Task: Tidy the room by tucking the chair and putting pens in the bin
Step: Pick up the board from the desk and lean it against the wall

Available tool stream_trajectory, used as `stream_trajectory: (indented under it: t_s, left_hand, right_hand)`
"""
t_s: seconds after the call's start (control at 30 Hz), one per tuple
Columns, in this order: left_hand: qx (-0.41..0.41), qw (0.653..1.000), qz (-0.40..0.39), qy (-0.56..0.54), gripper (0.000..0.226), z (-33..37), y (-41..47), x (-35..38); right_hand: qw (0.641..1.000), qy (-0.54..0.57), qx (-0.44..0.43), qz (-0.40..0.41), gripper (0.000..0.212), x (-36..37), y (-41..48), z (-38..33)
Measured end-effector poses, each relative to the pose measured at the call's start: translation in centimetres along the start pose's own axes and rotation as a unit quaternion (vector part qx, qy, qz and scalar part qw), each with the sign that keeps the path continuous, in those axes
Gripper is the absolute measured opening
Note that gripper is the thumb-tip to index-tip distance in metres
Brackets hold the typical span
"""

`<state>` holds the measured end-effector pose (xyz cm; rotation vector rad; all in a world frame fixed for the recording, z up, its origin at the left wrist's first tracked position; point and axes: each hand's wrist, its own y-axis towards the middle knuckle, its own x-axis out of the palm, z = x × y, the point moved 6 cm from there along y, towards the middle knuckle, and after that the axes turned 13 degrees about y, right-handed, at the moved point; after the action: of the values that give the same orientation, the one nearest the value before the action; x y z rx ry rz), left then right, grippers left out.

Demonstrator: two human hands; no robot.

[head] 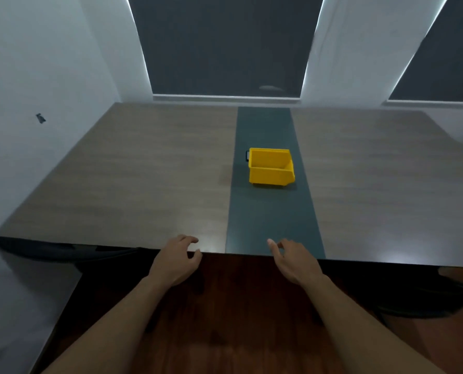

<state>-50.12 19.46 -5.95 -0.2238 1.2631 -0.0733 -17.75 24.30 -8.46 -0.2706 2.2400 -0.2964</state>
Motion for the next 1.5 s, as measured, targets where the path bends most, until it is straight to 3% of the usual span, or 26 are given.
stream_trajectory:
  t_s: [0.2,0.33,0.47,0.8,1.0,1.17,1.27,1.5]
  left_hand:
    - [-0.014,1.000,-0.024,-0.005,0.058,4.4,0.2,3.3]
    - [-0.030,0.992,-0.124,0.022,0.078,5.2,1.5,6.7]
    - [-0.049,0.988,-0.143,0.022,0.082,5.8,4.3,9.5]
    - [-0.015,0.997,-0.079,0.022,0.075,8.9,14.8,19.9]
    - [0.015,0.996,-0.030,0.078,0.070,7.1,20.3,26.4]
    - [0.031,0.987,0.061,0.145,0.064,5.7,23.4,27.4]
    - [0.027,0.975,0.104,0.195,0.064,5.8,23.3,27.6]
    - [0.014,0.975,0.109,0.194,0.071,5.7,23.5,27.6]
  right_hand:
    - [1.000,0.011,0.009,-0.009,0.077,-2.6,1.0,5.7]
    - [1.000,0.015,-0.002,-0.017,0.076,-2.7,2.7,8.0]
    - [1.000,0.010,-0.012,-0.026,0.073,-1.9,5.2,10.1]
    - [0.999,-0.024,-0.011,-0.041,0.077,4.1,16.5,17.3]
    - [0.994,-0.073,-0.072,0.026,0.079,8.7,22.8,19.2]
    - [0.976,-0.143,-0.090,0.135,0.078,10.1,22.8,19.2]
    - [0.974,-0.149,-0.091,0.145,0.078,10.4,23.1,19.3]
    - [0.971,-0.163,-0.088,0.153,0.078,10.6,23.1,19.3]
